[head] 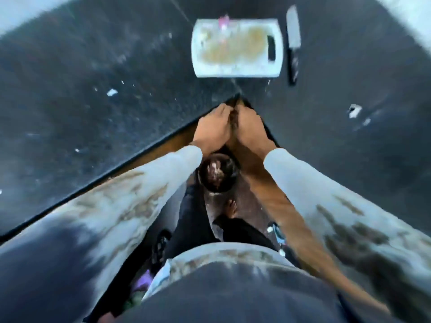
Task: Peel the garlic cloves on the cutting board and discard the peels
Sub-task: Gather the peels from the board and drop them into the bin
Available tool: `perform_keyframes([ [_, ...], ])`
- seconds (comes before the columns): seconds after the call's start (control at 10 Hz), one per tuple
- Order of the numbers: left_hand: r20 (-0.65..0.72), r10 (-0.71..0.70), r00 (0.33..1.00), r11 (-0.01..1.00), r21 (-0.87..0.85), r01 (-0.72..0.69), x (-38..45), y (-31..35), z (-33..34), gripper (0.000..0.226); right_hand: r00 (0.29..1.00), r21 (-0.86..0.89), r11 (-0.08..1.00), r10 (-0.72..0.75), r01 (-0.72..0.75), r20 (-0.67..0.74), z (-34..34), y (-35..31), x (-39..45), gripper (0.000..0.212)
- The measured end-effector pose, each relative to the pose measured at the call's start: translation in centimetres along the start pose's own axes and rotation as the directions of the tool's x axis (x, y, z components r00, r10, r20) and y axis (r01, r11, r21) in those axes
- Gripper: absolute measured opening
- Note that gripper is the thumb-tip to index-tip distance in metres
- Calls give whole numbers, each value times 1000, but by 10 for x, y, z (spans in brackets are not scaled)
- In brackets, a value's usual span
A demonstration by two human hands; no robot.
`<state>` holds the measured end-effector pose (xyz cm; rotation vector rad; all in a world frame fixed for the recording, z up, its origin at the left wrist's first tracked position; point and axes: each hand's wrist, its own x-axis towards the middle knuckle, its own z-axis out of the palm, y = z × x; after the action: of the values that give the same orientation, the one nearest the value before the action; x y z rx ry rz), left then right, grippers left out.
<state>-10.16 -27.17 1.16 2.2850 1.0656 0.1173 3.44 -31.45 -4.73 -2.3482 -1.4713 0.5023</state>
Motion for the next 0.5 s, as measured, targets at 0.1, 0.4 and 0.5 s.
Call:
perform_keyframes([
  [0.1, -158, 65, 985, 996, 77, -53, 27, 20, -50, 34, 994, 64, 997, -46, 53, -96, -55, -25, 24, 23],
  [0.4, -206, 10, 978, 996, 83, 8, 121, -5, -58, 42, 980, 164, 985, -12, 46, -200, -108, -21, 88, 30],
  [0.5, -182, -12, 983, 996, 84, 27, 142, -14, -59, 44, 981, 179, 984, 27, 8, -191, -101, -11, 107, 36],
])
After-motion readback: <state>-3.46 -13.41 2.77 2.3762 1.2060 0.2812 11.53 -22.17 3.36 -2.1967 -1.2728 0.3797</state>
